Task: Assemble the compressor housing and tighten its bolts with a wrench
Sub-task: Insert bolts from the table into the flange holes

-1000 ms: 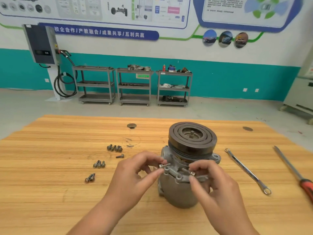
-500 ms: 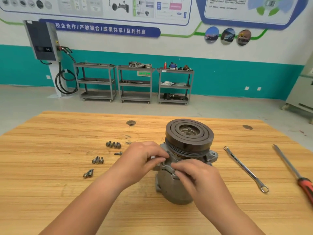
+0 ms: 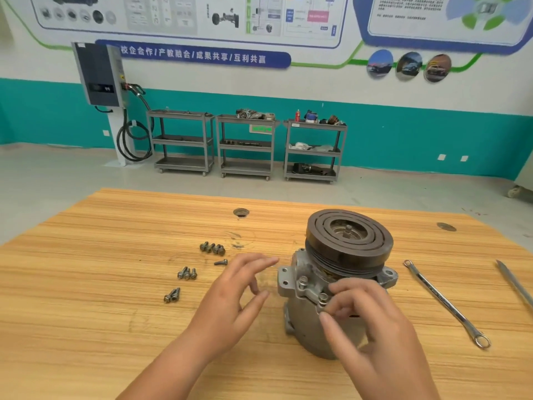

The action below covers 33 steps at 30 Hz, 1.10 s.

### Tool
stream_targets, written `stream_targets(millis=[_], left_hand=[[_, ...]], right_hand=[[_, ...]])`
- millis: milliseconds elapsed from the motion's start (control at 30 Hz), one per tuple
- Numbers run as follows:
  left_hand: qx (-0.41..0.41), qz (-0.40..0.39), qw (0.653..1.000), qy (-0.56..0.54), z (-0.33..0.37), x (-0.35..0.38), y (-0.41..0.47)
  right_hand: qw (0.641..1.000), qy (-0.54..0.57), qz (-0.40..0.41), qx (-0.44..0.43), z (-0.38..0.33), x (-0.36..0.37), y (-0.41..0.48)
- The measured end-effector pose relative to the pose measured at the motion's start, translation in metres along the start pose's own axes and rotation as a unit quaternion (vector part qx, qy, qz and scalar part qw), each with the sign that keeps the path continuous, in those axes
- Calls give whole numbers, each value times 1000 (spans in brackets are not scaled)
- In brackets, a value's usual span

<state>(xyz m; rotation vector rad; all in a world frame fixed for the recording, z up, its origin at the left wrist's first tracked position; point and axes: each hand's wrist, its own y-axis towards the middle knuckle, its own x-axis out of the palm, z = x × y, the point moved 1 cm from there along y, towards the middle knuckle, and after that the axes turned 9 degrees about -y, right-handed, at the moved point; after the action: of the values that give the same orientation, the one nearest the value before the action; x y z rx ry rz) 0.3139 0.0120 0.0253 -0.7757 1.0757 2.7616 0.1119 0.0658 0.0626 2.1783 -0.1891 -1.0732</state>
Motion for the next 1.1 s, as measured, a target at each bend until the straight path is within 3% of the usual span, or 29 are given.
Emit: stream_targets(millis=[67,133,200,300,467,600,700,800,900,1033,1100], left_hand=[[-62,50,996,44,-19,-20,-16],[-142,80,980,116,-44,-46,-31],[-238,78,951,183,-67,-70,-41],[-331,36,917,221,-93,-87,-47],[-327,-15,917,228,-108,-83,-45],[-308,-40,917,251,-104,-82,-46],[-294,-43,935,193,-82,-75,-48],[-282,-6,958,51,-45,-66,-49],[-226,0,971,-78,1,-49,-41],[-82,7,981,-174,67,-12,-13],[-22,1,986,-167,90,10,4]], right_hand=[[997,53,11,-49,-16,18,-1],[987,91,-109,-71,-34,58,5],[961,91,-256,-42,-47,108,20],[945,47,-322,17,-55,183,47],[946,-8,-325,14,-61,245,73],[948,-28,-318,17,-60,245,72],[949,-12,-314,36,-55,218,60],[959,48,-274,48,-44,167,36],[974,129,-184,36,-27,96,8],[980,190,0,61,2,0,-15],[958,240,98,124,27,-32,-19]])
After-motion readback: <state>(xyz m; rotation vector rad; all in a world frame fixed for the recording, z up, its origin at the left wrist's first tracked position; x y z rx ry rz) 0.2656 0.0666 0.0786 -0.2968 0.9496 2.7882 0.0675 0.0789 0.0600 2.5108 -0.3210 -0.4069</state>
